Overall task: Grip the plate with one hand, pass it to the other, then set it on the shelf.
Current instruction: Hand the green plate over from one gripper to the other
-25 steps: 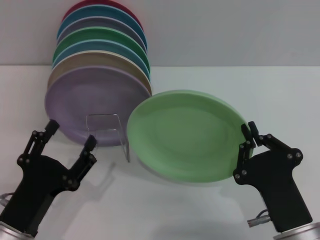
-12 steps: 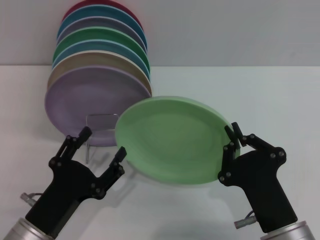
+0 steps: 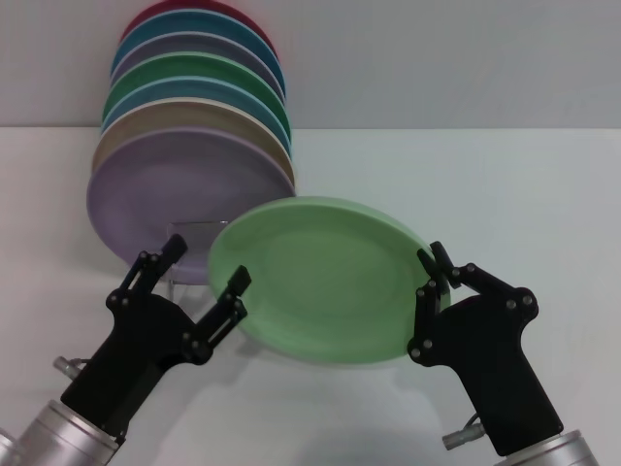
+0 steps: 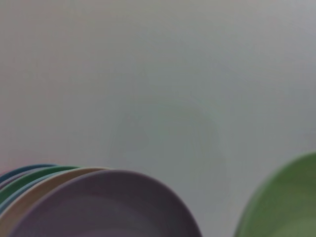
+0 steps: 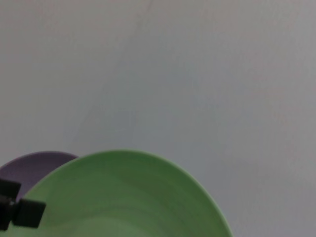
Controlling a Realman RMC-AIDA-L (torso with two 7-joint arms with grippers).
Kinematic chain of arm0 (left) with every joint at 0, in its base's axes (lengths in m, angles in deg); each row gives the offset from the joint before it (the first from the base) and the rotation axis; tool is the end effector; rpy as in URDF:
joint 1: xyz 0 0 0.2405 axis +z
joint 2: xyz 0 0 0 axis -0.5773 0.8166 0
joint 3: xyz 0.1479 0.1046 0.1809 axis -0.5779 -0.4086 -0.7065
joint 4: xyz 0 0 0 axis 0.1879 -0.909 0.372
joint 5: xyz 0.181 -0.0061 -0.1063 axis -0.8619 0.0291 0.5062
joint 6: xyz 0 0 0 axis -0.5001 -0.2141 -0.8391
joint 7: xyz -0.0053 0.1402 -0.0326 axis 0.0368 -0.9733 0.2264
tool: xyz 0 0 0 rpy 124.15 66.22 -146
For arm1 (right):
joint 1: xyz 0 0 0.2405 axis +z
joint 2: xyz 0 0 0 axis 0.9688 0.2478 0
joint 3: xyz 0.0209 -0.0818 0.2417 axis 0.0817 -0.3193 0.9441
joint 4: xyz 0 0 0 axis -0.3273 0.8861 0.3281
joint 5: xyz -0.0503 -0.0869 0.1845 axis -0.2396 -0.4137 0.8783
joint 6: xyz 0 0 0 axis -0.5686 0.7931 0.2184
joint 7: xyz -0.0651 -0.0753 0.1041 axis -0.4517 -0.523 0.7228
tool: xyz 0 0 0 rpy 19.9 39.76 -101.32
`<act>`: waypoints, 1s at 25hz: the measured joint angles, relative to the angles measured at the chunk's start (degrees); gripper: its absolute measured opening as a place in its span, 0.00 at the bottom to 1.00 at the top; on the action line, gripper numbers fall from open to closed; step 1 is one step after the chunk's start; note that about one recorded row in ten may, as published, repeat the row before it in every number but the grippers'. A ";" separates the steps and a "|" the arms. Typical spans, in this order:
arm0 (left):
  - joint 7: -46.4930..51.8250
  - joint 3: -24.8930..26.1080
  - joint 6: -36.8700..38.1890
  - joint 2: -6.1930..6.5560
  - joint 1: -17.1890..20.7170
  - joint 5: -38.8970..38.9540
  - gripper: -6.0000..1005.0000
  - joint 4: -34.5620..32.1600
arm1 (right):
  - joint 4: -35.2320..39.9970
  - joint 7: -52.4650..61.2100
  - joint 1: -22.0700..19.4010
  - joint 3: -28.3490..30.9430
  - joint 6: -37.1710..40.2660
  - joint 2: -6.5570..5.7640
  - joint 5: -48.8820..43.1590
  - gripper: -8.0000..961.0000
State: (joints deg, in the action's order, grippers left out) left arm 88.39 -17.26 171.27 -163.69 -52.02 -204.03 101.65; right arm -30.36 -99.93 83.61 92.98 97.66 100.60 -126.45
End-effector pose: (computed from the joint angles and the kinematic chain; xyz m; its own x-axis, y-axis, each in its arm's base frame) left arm -0.2717 0.2387 -0.0754 0.5920 -0.1074 0.7988 0.6161 -0.5786 -0.5344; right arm 0.2006 0.1929 -0.1046 0.8880 0.3273 -0.3228 -0.2702 -0.1966 -0.9425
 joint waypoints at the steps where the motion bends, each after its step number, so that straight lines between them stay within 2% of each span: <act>1: 0.95 0.27 -0.01 0.04 -0.03 0.00 0.82 -0.07 | 0.00 0.00 0.00 0.00 0.00 0.00 0.00 0.03; 8: 2.90 1.50 -0.10 0.03 -0.15 0.01 0.82 -0.41 | 0.00 -0.32 0.21 -0.13 0.00 -0.12 0.10 0.03; 25: -3.75 1.27 -4.60 -0.19 -0.16 -0.31 0.81 0.02 | 0.00 0.12 0.77 0.24 -0.03 -0.15 0.09 0.03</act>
State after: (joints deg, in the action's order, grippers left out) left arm 84.64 -15.99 166.67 -163.88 -52.17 -204.35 101.67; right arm -30.37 -99.82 84.38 93.22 97.63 100.46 -126.36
